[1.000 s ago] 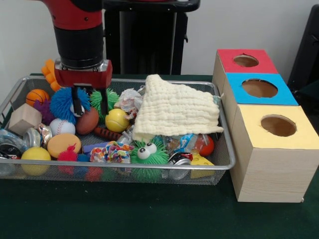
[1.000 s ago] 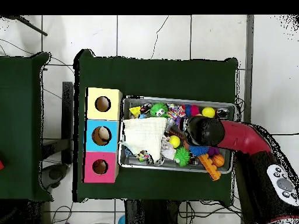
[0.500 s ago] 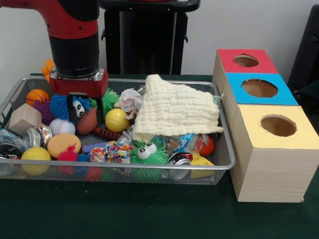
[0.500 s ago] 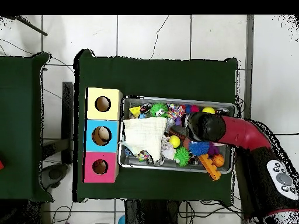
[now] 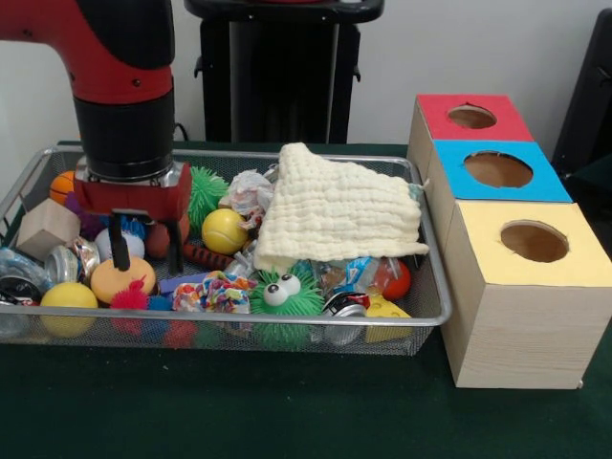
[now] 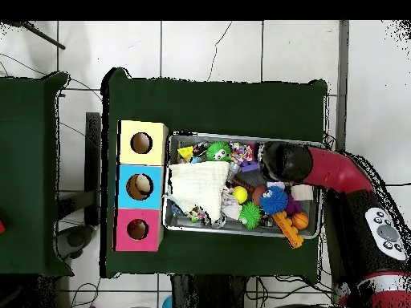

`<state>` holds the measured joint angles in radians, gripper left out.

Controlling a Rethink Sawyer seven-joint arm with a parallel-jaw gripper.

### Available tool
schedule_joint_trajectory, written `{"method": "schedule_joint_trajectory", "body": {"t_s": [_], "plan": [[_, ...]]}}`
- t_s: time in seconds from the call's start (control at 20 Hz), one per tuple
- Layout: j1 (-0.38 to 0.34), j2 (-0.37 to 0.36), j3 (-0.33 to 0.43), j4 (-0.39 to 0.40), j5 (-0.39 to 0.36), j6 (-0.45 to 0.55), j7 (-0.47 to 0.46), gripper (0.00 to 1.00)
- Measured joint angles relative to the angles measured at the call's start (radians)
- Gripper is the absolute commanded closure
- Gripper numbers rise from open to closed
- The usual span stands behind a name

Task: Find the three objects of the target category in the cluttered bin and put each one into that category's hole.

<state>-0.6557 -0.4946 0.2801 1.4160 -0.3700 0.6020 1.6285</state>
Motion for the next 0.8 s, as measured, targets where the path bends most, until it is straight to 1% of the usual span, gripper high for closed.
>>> {"method": "schedule_joint_trajectory", "body": {"t_s": [0.25,0.45,0.8], "plan": [[0.02,0.036,-0.003,-0.059,0.0,0.0,0.0,0.0],[0.034,0.065,-0.011,-0.092,0.0,-0.002,0.0,0.0],[0.051,0.073,-0.03,-0.102,0.001,-0.011,0.0,0.0]]}}
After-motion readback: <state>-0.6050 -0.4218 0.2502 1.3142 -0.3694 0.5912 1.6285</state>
